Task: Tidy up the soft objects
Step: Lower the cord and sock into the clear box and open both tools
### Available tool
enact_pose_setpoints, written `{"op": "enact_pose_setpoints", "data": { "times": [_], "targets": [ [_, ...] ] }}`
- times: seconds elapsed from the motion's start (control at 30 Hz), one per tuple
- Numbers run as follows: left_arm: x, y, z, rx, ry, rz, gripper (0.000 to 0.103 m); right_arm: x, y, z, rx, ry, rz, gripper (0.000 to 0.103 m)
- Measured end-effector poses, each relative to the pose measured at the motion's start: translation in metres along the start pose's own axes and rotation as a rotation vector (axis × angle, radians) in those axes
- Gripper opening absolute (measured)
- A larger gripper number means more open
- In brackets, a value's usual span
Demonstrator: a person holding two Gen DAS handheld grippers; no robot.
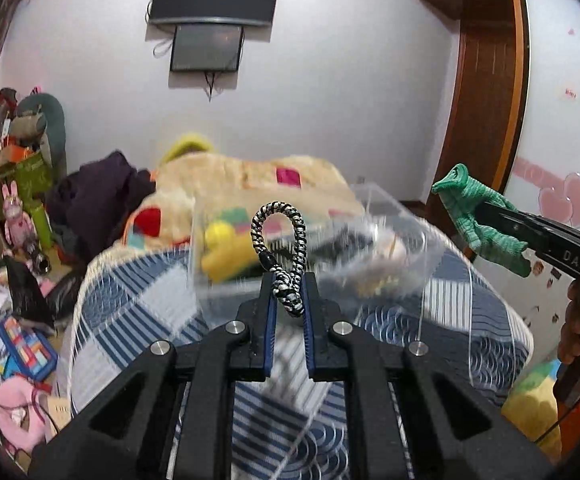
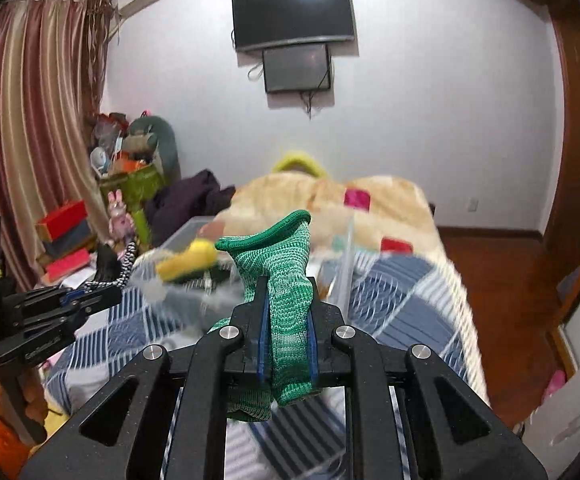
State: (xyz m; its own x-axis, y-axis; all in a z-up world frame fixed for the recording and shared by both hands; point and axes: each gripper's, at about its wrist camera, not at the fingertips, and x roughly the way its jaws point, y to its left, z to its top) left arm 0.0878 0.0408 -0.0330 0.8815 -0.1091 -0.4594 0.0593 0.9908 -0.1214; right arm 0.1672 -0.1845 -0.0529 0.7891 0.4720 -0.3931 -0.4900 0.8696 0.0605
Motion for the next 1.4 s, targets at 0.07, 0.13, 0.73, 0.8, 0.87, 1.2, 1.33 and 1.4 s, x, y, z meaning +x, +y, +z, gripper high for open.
{"op": "enact_pose_setpoints", "data": {
  "times": [0.07, 0.13, 0.73, 0.8, 0.87, 1.2, 1.33, 1.4],
  "targets": [
    [0.004, 0.001, 0.011, 0.002, -0.014, -0.007, 0.011, 0.006, 0.001, 0.008, -0.001, -0.013, -0.003, 0.013],
    [0.009, 0.001, 0.018, 0.001, -0.022, -0.016, 0.011, 0.012, 0.002, 0.014, 0.003, -0.021, -0.005, 0.013],
    [0.112, -0.009, 0.026, 0.024, 0.141, -0.038, 0.011, 0.092, 0.01, -0.006, -0.03, 0.166, -0.045, 0.013],
    [0.118, -0.011, 0.024, 0.025, 0.161, -0.035, 0.012, 0.092, 0.008, -0.004, -0.037, 0.166, -0.044, 0.016],
    [0.121, -0.011, 0.021, 0.025, 0.171, -0.027, 0.012, 0.091, 0.007, -0.003, -0.048, 0.167, -0.052, 0.016],
    [0.091, -0.015, 0.02, 0.029, 0.123, -0.037, 0.037, 0.076, 0.007, 0.006, -0.067, 0.138, -0.064, 0.048],
    [0.067, -0.013, 0.028, 0.011, 0.074, -0.05, 0.038, 0.056, 0.008, 0.015, -0.07, 0.087, -0.052, 0.048],
    [0.049, -0.016, 0.032, 0.017, 0.036, -0.05, 0.038, 0.046, 0.01, 0.019, -0.07, 0.059, -0.043, 0.048]
  ]
}}
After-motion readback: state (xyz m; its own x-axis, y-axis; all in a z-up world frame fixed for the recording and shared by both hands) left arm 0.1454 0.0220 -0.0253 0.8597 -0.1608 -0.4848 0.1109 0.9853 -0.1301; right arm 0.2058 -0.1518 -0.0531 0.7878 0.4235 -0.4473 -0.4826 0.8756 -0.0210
